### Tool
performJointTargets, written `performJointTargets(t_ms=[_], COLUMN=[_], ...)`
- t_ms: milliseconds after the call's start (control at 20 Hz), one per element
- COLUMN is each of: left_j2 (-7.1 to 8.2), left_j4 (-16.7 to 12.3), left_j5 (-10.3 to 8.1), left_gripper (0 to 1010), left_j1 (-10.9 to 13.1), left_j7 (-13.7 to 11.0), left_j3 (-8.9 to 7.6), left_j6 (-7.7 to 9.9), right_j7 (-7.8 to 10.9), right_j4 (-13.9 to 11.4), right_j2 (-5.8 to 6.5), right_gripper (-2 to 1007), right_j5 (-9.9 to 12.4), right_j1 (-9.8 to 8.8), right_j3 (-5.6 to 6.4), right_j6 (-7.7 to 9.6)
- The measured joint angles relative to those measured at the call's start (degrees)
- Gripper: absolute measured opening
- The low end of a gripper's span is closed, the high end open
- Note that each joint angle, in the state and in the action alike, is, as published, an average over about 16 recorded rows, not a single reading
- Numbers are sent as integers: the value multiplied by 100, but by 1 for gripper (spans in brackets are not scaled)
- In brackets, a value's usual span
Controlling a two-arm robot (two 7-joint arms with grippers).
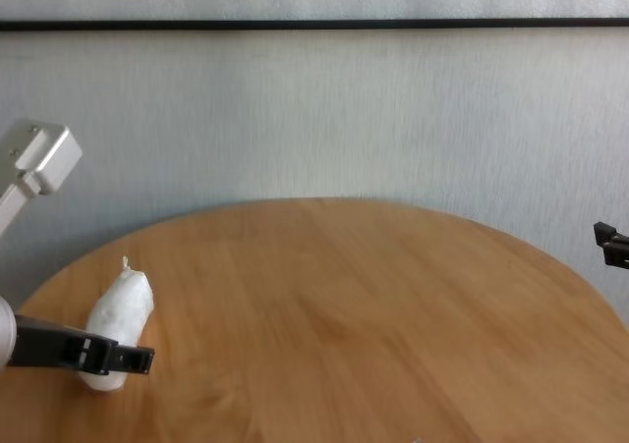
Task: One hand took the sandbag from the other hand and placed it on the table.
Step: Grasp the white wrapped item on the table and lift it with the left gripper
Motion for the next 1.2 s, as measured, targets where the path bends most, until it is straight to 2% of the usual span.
performJointTargets(t_ms=[550,1200], left_j2=[-38,-32], left_j4=[0,-8], left_j5=[125,78], left_gripper=[1000,964], left_j1=[29,32], left_j7=[75,52], left_j3=[-27,-32], left_j6=[-81,-73], right_j7=[0,0], right_j4=[0,0], right_j2=[0,0], right_gripper=[1003,1003], right_j5=[0,0], right_j1=[0,0], right_j3=[0,0], right_j6=[0,0])
